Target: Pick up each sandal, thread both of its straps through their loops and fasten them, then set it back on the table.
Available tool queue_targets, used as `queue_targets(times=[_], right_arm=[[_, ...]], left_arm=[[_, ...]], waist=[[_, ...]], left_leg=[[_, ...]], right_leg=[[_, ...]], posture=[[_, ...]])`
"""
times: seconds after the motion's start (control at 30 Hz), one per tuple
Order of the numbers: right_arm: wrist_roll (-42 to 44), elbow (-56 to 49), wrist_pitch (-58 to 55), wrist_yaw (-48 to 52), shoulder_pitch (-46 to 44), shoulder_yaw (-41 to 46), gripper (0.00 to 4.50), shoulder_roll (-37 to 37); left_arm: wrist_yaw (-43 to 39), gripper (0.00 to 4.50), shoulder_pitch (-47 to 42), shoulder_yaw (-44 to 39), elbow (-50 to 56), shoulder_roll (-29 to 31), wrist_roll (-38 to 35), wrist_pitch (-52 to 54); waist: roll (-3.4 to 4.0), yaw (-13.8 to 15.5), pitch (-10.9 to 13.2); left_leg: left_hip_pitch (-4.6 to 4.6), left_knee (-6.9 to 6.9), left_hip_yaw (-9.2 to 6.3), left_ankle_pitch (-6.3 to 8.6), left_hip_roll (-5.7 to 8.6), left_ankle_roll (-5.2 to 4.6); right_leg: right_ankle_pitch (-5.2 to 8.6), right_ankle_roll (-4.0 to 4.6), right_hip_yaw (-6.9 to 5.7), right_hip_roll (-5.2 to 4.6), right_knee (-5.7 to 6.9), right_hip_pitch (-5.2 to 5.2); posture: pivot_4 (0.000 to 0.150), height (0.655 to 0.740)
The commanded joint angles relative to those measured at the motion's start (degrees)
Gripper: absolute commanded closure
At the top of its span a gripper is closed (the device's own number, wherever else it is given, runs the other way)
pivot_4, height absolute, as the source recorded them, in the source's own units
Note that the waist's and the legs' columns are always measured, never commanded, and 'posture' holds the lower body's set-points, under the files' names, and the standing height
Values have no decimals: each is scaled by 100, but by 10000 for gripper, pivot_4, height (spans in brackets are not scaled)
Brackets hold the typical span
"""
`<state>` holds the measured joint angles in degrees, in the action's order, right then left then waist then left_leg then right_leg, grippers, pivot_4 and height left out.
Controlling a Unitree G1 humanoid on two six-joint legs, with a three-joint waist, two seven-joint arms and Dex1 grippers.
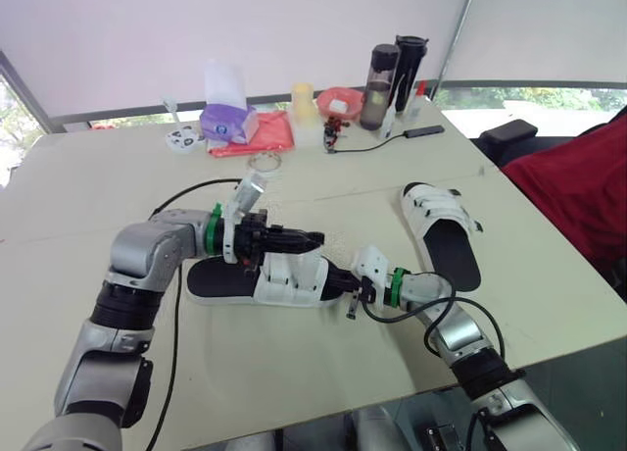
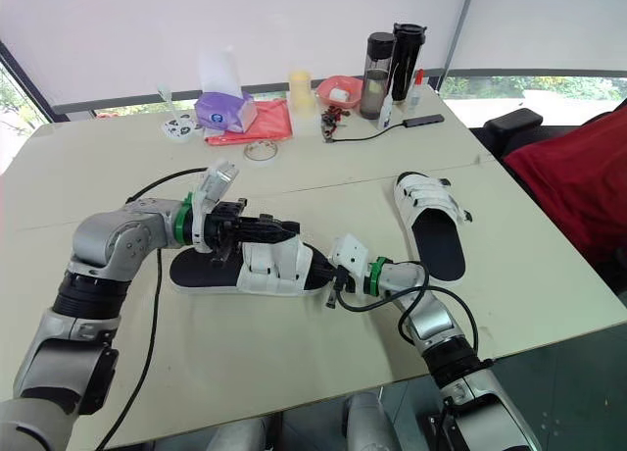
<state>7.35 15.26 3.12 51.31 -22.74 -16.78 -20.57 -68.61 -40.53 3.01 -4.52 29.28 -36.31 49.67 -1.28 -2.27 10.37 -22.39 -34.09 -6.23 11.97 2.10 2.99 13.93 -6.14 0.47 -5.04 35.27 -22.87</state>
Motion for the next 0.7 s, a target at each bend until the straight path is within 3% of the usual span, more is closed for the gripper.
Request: queue_targets(times=[0.03, 0.53, 0.7], right_arm=[[-398, 490, -264, -29, 190, -250, 45000, -16], [-418, 349, -293, -60, 275, -271, 45000, -12], [-415, 313, -308, -103, 300, -269, 45000, -9]], left_arm=[[299, 44600, -326, -359, -220, -96, 78, -444], [-101, 44600, -1335, 246, -3614, -608, 1610, -2464], [-245, 44600, -1534, 289, -4193, -596, 1895, -2806]], waist=[[0, -7, 0], [-2, -1, -3], [-3, -7, -3]], left_leg=[[0, 0, 2, 0, 0, 0], [0, -6, 7, -1, 2, 0], [2, -9, 6, -1, 2, 0]], right_leg=[[0, 0, 0, 0, 0, 0], [-5, -6, -3, 2, 3, 3], [-5, -8, -4, 2, 5, 6]], posture=[[1500, 7400], [1500, 7400], [1500, 7400]])
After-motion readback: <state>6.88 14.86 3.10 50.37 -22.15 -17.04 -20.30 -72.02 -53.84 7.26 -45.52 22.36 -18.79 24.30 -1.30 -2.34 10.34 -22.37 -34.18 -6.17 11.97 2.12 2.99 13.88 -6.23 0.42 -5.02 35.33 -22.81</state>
